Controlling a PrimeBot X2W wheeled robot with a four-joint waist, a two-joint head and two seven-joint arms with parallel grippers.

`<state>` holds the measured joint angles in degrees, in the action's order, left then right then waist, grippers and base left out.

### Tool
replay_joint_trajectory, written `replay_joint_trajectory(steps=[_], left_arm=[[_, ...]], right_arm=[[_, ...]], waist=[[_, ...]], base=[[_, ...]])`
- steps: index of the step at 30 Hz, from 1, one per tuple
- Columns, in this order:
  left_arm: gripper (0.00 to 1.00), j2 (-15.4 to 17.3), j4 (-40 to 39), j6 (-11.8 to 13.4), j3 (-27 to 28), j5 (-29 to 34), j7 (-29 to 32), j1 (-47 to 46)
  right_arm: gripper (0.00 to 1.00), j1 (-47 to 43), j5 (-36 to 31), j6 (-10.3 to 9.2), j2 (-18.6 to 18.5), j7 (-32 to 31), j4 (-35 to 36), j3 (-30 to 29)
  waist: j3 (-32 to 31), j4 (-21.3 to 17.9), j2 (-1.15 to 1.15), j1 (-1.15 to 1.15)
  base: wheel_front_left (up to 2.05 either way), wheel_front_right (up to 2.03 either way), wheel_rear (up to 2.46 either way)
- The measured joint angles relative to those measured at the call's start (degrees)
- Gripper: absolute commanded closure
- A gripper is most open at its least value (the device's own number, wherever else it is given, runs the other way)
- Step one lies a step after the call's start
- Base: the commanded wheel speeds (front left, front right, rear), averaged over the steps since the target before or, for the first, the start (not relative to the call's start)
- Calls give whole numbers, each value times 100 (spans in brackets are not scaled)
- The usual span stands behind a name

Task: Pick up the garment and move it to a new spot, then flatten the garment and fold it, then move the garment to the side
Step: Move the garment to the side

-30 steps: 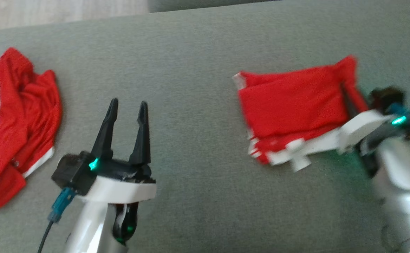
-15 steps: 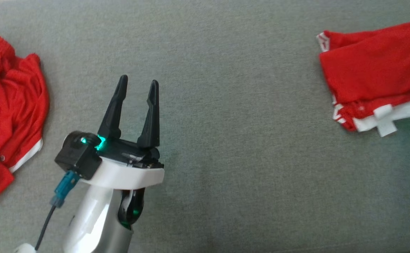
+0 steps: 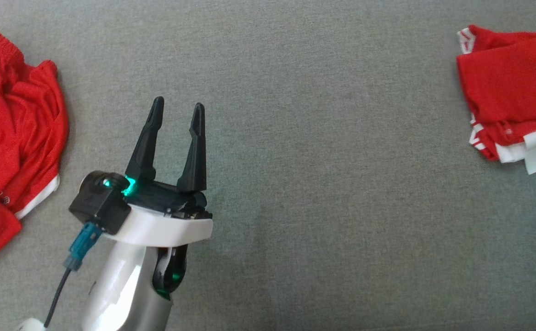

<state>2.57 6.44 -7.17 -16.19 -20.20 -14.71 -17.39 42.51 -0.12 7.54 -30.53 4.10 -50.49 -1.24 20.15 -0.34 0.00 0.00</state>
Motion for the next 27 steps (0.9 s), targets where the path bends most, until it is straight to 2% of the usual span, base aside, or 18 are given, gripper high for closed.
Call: replay_joint_trajectory(steps=[1, 2, 3, 10, 13, 17, 22, 26, 27], left_arm=[[0, 0, 0, 0, 2, 1, 0, 0], [0, 0, 0, 0, 4, 1, 0, 0], [0, 0, 8, 0, 7, 1, 0, 0], [0, -2, 57, 0, 112, 1, 0, 13], [0, -3, 57, 0, 179, 1, 0, 54], [0, -3, 58, 0, 359, 0, 0, 325], [0, -2, 54, 0, 590, 0, 0, 757], [0, 4, 53, 0, 730, 2, 0, 999], [0, 4, 53, 0, 730, 2, 0, 999]], right_arm=[[100, 24, -38, 0, 1, -1, -36, -85], [83, 35, -60, 0, 7, -1, -58, -156], [0, 36, -129, 0, 33, -1, -89, -249], [0, 41, -402, 0, 305, 71, -7, -454], [0, 43, -449, 0, 578, 118, 248, -445], [0, 44, -380, 0, 1053, 144, 736, -313], [0, -36, 34, -1, 1578, 63, 1625, -115], [0, -549, 358, 0, 2018, -56, 2299, -59], [0, -549, 358, 0, 2018, -56, 2299, -59]], waist=[[-4, -4, 0, 0], [-10, -9, 0, 0], [-32, -20, 0, 0], [-263, -81, 0, 0], [-464, -99, 0, 0], [-822, -108, 0, 0], [-1326, -83, 0, -1], [-1665, -33, 0, -2], [-1665, -33, 0, -2]], base=[[0, 0, 0], [0, 0, 0], [0, 0, 0], [0, 0, 0], [0, 0, 0], [0, 0, 0], [0, 0, 0], [0, 0, 0], [0, 0, 0]])
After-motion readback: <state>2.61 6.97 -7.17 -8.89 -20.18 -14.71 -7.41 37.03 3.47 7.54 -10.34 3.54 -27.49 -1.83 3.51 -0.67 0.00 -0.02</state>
